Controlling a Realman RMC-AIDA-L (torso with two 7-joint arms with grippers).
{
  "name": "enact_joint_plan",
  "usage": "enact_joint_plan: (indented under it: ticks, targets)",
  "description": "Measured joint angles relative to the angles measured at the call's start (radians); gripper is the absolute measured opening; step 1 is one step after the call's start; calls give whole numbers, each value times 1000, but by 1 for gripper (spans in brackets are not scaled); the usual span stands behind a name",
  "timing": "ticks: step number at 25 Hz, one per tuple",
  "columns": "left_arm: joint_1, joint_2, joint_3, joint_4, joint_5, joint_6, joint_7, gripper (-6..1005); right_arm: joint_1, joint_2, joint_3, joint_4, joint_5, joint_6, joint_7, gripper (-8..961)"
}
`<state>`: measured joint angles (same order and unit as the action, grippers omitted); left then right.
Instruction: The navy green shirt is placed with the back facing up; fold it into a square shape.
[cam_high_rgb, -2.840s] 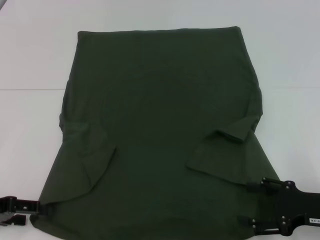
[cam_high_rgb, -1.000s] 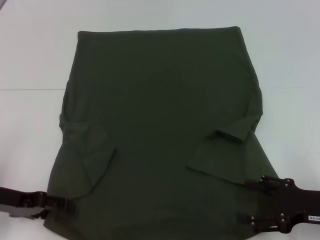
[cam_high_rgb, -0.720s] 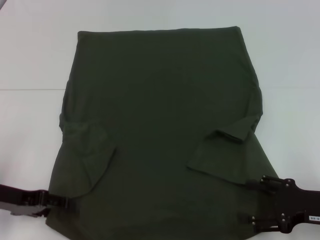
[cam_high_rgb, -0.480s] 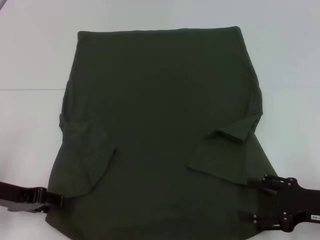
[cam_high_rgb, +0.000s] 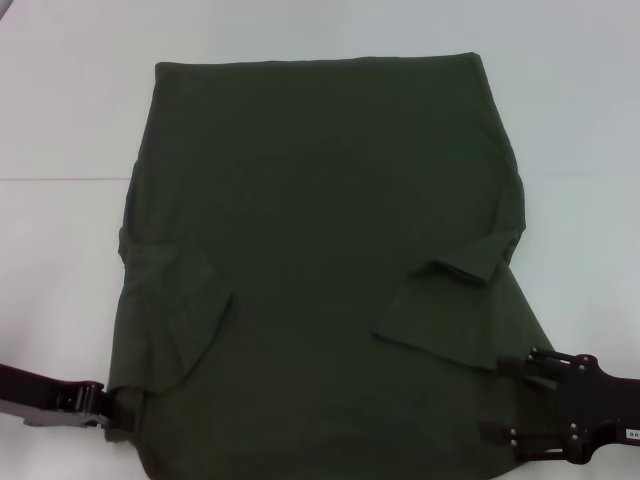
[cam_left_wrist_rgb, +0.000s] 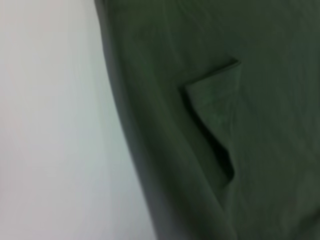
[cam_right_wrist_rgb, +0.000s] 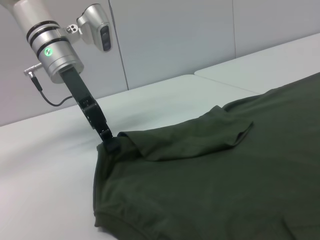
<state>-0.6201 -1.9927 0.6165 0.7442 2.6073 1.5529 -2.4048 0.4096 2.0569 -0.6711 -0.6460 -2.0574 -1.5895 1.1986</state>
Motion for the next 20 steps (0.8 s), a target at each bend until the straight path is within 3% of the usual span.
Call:
enact_joint_plan:
  ticks: [4,10,13,15,20]
  targets:
    - [-2,0,0,2,-3,6,-3,245,0,-1,1,-2,0,-2,10,944]
    - [-1,1,-2,5,-2,-2,-3,27,0,-5,39,-6,1,-30,49,942]
    - [2,4,-7,5,-10,-2,-3,26,0,-12,55,-62,0,-44,227,941]
    - [2,4,-8,8,-11,-3,-1,26,0,-25,54,-119,-3,-61,396,941]
    - [-1,5,-9,15,-12,1,10,27,16,-84,45,-262,-24,-144,850,939]
